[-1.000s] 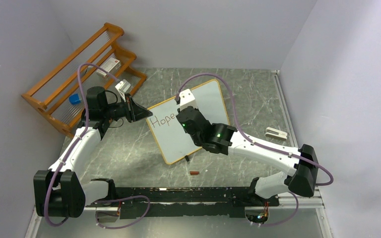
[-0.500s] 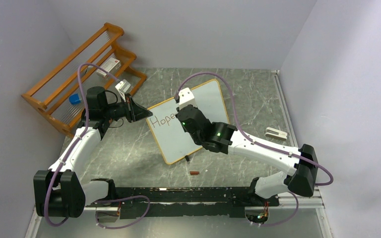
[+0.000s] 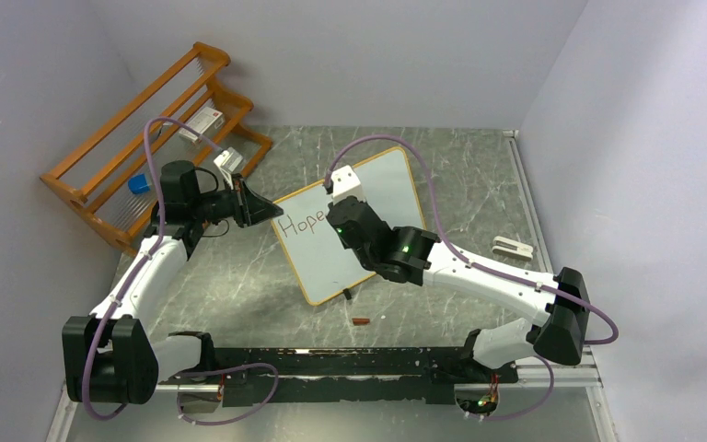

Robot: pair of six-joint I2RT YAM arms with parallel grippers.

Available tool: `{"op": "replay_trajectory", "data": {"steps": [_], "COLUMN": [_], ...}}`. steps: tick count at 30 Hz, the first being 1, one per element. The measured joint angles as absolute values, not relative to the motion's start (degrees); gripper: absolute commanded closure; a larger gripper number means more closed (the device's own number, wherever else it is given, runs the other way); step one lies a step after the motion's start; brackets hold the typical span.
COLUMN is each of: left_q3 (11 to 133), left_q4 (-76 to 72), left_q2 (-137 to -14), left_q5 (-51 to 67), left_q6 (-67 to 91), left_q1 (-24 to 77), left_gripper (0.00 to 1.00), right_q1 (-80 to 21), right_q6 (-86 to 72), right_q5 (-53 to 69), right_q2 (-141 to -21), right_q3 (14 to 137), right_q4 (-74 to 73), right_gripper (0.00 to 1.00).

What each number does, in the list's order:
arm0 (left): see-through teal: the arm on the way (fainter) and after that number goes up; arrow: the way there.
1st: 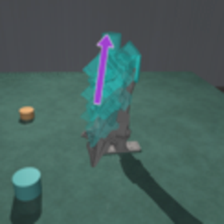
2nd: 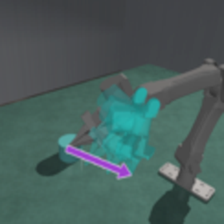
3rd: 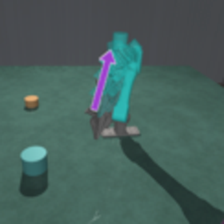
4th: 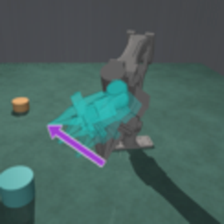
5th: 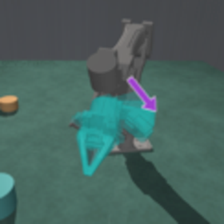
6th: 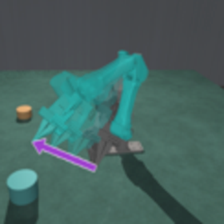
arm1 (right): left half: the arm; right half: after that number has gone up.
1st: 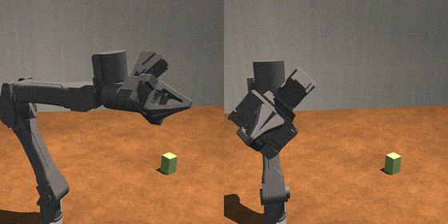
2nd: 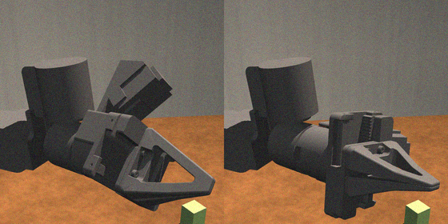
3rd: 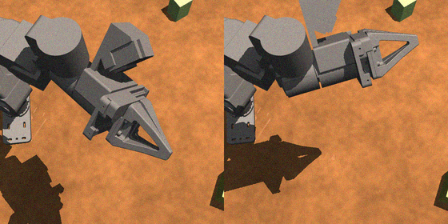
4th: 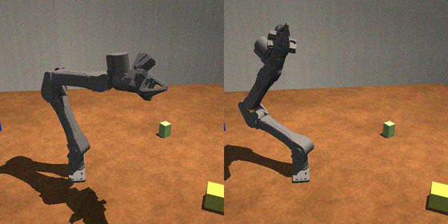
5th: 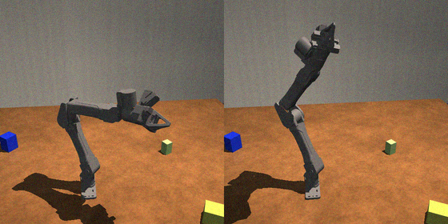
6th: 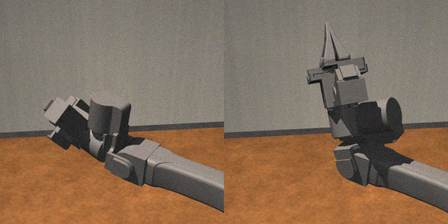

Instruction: Write a sentence on the whiteboard

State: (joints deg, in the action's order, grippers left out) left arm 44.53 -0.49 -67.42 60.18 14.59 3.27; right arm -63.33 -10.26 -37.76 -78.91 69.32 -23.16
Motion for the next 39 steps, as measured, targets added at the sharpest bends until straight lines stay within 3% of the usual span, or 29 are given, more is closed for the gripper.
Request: {"op": "replay_trajectory", "data": {"steps": [25, 39], "left_q3": [44.53, 44.53], "left_q4": [-0.47, -0.43], "left_q2": [-67.42, -67.40], "left_q5": [60.20, 60.23], "left_q6": [14.59, 14.59], "left_q1": [3.27, 3.27], "left_gripper": [0.95, 0.95], "right_q1": [-64.82, -65.28], "right_q6": [-14.09, -13.04], "right_q5": [-36.38, -37.80], "right_q2": [-78.63, -76.01], "right_q3": [68.75, 68.75], "right_q4": [-30.06, -26.85], "right_gripper": [1.00, 1.00]}}
